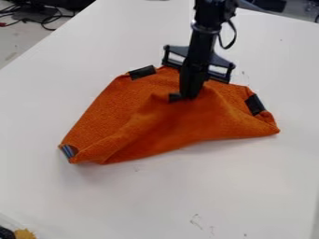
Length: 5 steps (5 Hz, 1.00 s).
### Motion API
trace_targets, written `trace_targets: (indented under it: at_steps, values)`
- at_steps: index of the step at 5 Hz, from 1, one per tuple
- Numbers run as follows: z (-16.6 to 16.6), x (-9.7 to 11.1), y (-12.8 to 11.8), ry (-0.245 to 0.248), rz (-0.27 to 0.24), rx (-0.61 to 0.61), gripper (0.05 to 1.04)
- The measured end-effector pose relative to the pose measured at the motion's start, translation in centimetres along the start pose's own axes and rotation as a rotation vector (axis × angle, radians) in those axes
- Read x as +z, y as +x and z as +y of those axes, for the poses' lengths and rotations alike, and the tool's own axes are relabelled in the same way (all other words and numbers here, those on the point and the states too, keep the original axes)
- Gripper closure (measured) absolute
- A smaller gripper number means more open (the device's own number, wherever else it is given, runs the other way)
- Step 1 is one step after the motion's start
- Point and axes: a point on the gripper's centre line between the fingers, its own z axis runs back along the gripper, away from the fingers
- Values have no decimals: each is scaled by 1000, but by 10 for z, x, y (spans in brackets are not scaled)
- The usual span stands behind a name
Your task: Fold the cloth from bottom right to top left
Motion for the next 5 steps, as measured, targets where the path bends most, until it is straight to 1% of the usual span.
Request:
trace_targets:
  at_steps: [1, 2, 3, 4, 5]
  values:
    - [-1, -11, -5, -22, -5, 9, 603]
    - [0, -10, -3, -18, -12, 1, 293]
    - [0, -2, 6, 11, -50, -15, 83]
    - [-11, 8, 10, 54, -120, -41, 79]
    - [-25, 25, 9, 64, -176, -47, 83]
